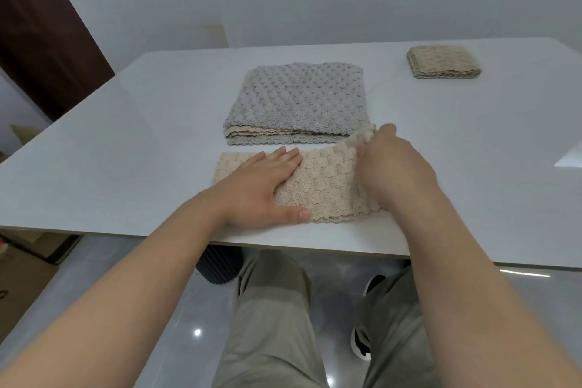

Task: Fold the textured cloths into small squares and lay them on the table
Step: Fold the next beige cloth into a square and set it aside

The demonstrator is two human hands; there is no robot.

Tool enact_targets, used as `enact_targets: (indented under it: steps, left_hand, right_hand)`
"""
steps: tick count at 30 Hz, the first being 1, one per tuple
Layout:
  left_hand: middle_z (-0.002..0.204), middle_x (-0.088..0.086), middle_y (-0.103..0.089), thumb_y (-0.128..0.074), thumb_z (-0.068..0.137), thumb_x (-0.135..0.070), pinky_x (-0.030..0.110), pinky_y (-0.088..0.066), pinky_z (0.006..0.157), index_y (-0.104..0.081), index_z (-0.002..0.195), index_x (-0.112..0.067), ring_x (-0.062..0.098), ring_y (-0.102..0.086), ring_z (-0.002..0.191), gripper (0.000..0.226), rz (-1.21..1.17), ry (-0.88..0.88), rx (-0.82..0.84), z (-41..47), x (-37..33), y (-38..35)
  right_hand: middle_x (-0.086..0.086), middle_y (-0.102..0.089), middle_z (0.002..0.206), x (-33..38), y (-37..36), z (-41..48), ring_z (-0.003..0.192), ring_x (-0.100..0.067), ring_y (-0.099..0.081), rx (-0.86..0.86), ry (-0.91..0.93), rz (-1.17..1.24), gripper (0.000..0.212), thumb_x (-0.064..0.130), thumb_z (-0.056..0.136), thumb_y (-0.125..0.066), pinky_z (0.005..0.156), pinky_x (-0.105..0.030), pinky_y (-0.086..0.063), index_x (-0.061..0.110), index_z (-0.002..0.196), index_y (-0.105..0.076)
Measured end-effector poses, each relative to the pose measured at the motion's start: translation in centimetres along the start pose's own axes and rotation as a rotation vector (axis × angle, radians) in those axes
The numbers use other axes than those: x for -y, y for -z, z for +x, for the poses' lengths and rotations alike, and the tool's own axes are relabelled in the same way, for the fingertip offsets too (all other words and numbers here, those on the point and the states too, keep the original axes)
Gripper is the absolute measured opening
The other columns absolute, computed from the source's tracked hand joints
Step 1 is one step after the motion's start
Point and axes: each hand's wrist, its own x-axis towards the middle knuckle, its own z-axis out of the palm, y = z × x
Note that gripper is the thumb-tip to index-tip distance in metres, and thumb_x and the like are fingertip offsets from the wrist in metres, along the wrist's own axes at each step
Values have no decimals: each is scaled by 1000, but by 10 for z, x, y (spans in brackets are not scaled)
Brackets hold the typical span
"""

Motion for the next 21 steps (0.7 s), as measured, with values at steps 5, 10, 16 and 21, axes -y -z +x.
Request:
enact_targets:
  steps: [5,10,16,21]
  left_hand:
    - [170,-12,10,-39,76,-91,35,7,127,6,163,-25,4,16,154,118,3,-2,16,2,-8,0]
    - [170,-8,13,-30,77,-93,40,6,128,10,163,-23,8,17,155,118,31,-12,23,14,-34,-5]
    - [170,-5,16,-26,83,-91,44,6,128,12,162,-20,12,19,155,113,42,-14,-1,34,-68,-14]
    - [171,-6,8,-34,78,-92,44,3,128,5,164,-21,12,12,157,118,-29,4,-8,40,-71,-12]
  right_hand:
    - [-20,-62,114,16,19,-4,96,-38,-60,-95,124,14,27,15,102,-44,68,-38,-35,4,126,-37]
    - [-17,-60,108,17,37,-2,82,-32,-51,-164,191,66,27,15,101,-47,67,-37,-37,5,125,-38]
    - [-6,-49,90,7,53,-3,78,-31,-52,-201,181,57,21,17,101,-50,59,-36,-35,9,116,-39]
    - [-3,-48,87,0,59,-5,80,-31,-53,-192,158,113,23,26,102,-52,65,-38,-41,12,110,-35]
